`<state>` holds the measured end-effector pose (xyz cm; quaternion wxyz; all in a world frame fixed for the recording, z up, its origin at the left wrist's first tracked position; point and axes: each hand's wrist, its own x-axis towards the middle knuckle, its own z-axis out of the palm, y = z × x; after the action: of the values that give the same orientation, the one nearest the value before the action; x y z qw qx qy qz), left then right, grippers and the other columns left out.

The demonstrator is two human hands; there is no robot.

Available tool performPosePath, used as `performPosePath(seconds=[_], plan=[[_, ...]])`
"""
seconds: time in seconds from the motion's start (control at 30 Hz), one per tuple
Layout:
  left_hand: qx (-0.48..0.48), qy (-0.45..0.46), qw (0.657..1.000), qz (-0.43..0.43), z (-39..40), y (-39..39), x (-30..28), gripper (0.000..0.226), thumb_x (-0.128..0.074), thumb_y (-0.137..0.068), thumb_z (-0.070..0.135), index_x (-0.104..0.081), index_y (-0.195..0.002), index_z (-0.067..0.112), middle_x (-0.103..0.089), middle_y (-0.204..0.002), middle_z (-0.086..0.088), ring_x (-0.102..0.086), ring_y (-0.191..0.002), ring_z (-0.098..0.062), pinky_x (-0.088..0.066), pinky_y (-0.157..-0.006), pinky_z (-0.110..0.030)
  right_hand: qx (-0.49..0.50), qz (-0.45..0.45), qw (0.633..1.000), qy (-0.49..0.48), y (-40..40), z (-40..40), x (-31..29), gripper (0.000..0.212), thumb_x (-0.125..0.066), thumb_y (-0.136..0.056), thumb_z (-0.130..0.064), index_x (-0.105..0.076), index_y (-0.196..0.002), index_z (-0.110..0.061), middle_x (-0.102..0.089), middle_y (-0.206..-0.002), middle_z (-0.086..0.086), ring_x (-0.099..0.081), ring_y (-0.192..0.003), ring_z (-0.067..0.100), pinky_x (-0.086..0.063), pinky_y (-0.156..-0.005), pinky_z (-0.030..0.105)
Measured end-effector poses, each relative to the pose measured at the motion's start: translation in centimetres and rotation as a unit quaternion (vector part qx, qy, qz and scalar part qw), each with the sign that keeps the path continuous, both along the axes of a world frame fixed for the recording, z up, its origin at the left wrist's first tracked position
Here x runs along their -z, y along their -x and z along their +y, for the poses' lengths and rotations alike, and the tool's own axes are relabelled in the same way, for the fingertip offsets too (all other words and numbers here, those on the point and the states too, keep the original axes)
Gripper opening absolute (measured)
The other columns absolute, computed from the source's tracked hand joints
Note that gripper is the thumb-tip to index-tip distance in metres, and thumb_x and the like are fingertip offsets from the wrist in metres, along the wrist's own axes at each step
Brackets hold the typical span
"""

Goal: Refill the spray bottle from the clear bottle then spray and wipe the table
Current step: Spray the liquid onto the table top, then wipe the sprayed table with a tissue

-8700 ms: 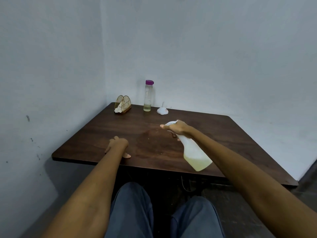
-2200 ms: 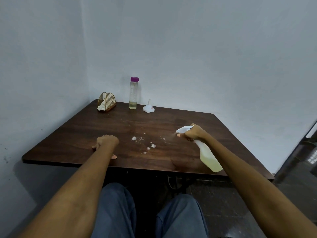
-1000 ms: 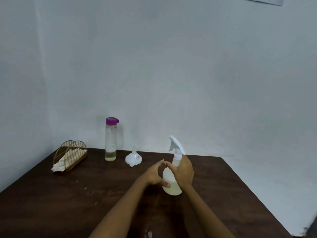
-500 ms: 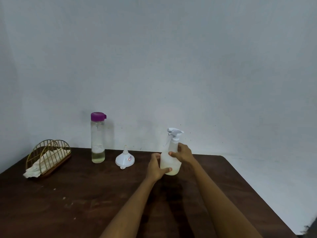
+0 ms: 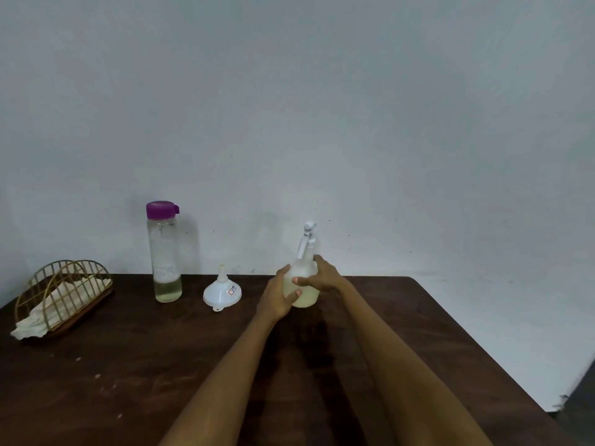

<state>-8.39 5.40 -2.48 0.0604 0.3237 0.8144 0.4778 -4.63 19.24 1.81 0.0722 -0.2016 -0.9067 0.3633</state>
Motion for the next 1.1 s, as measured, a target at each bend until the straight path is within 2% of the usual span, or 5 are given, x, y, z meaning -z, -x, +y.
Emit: performPosePath(seconds=[0.37, 0.6, 0.83, 0.97, 1.1], plan=[[0.028, 0.143, 0.989, 0.015, -0.1, -1.0, -0.4, 0.07, -0.044, -0.099, 0.025, 0.001, -0.153, 0.023, -0.029, -0.154, -0.01, -0.034, -0.139, -0.028, -0.031, -0.112, -0.042, -0.035, -0.035, 0.999, -0.002, -1.2, 0.2, -1.0, 0.065, -0.058, -0.093, -0.025, -0.025, -0.146, -0.007, -0.04, -0.147, 0.014, -0.041, -0.132, 0.03, -0.037, -0.109, 0.038], [0.07, 0.242, 0.968, -0.003, -1.9, -1.7, -2.5, 0.075, -0.043, -0.1, 0.028, 0.011, -0.151, 0.021, -0.01, -0.158, -0.019, -0.004, -0.148, -0.032, -0.005, -0.12, -0.048, 0.047, -0.082, 0.99, -0.104, -2.7, -2.2, -0.1, 0.082, -0.041, -0.098, -0.044, 0.013, -0.151, -0.013, -0.011, -0.155, 0.021, -0.015, -0.143, 0.038, -0.021, -0.115, 0.045], [-0.013, 0.171, 0.985, -0.007, -8.5, -3.1, -3.6, 0.07, -0.047, -0.099, 0.025, -0.005, -0.153, 0.015, -0.026, -0.154, -0.018, -0.025, -0.144, -0.027, -0.021, -0.118, -0.035, 0.121, 0.008, 0.975, -0.184, -6.4, -8.1, 0.4, 0.05, -0.052, -0.092, -0.041, -0.043, -0.131, -0.01, -0.049, -0.133, 0.011, -0.043, -0.125, 0.027, -0.044, -0.095, 0.037], [-0.122, 0.243, 0.962, 0.03, -16.0, -3.8, -4.0, 0.051, -0.052, -0.096, 0.027, -0.039, -0.142, 0.007, -0.042, -0.145, -0.015, -0.04, -0.135, -0.026, -0.033, -0.11, -0.031, 0.106, 0.048, 0.977, -0.177, -7.0, -13.4, 0.3, 0.031, -0.054, -0.092, -0.04, -0.062, -0.099, -0.011, -0.066, -0.103, 0.006, -0.061, -0.101, 0.021, -0.049, -0.083, 0.031], [-0.197, 0.365, 0.909, 0.047, -24.6, -4.0, -4.7, 0.04, -0.052, -0.096, 0.022, -0.047, -0.133, 0.01, -0.048, -0.138, -0.01, -0.047, -0.127, -0.026, -0.042, -0.104, -0.035, 0.008, 0.064, 0.988, -0.141, -5.4, -19.5, -0.3, 0.025, -0.058, -0.09, -0.033, -0.068, -0.09, -0.01, -0.069, -0.096, 0.006, -0.064, -0.092, 0.02, -0.044, -0.072, 0.026]])
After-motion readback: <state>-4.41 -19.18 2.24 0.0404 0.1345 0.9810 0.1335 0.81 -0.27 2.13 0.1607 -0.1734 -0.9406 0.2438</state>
